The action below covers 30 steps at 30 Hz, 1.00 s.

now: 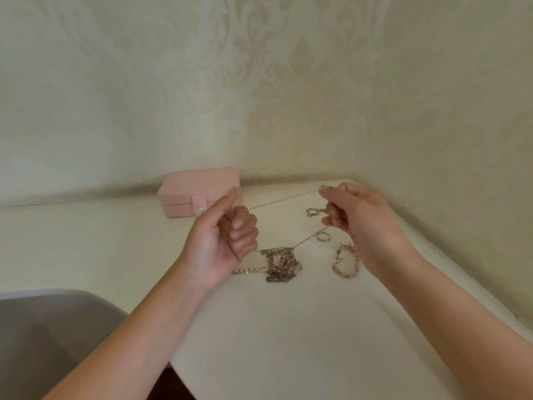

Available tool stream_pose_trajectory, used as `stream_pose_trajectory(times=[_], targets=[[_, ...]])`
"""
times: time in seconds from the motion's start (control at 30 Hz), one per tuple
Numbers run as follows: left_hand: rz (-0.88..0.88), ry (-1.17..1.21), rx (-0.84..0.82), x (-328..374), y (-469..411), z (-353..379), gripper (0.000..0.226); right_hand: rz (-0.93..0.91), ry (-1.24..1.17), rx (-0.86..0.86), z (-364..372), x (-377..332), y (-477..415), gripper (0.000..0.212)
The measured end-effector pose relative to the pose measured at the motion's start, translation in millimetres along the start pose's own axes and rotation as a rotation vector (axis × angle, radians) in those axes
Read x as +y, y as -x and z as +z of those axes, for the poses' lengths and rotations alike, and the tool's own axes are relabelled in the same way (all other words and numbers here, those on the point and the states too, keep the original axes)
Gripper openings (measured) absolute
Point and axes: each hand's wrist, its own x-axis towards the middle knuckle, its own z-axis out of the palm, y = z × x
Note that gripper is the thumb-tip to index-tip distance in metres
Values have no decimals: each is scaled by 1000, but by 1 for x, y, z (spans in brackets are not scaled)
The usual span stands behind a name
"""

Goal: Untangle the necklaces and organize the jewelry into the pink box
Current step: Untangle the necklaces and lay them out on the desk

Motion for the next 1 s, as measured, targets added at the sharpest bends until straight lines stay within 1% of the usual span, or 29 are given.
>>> stream_pose_trajectory(times=[0.13, 0.2, 0.27, 0.33, 0.43, 0.53, 0.63, 0.73, 0.8, 0.87, 0.93, 0.97, 1.0], targets=[[-7, 131, 48, 1, -2, -4, 52, 120, -174, -31, 3, 7, -2, 40], [-51, 177, 13, 2, -2, -8, 47, 171, -240, -48, 3, 9, -3, 43], [-101, 208, -70, 4, 0, -11, 40, 210, -217, -36, -1, 8, -6, 47], [-149, 222, -129, 5, 1, -12, 42, 225, -188, -17, -9, 3, -9, 49], [-200, 192, -167, 6, 1, -9, 45, 219, -187, -16, -24, -7, -14, 48], [-186, 175, -144, 6, -2, -9, 46, 192, -83, -20, -28, -12, -14, 43], [-160, 152, -109, 4, -4, -13, 49, 185, -23, -31, -28, -14, -11, 43], [-140, 91, -92, 0, -4, -12, 44, 190, 33, -47, -32, -17, -11, 45], [-119, 58, -18, -3, -5, -11, 33, 203, 52, -80, -34, -17, -11, 47], [-83, 19, 90, -5, -8, -12, 17, 204, 10, -137, -34, -18, -12, 46], [-34, -6, 124, -6, -10, -15, 9, 201, -137, -240, -36, -22, -12, 40], [-13, -46, 112, -7, -10, -16, 7, 192, -243, -319, -39, -25, -12, 35], [7, -138, 98, -9, -10, -17, 5, 179, -352, -425, -43, -28, -13, 29]])
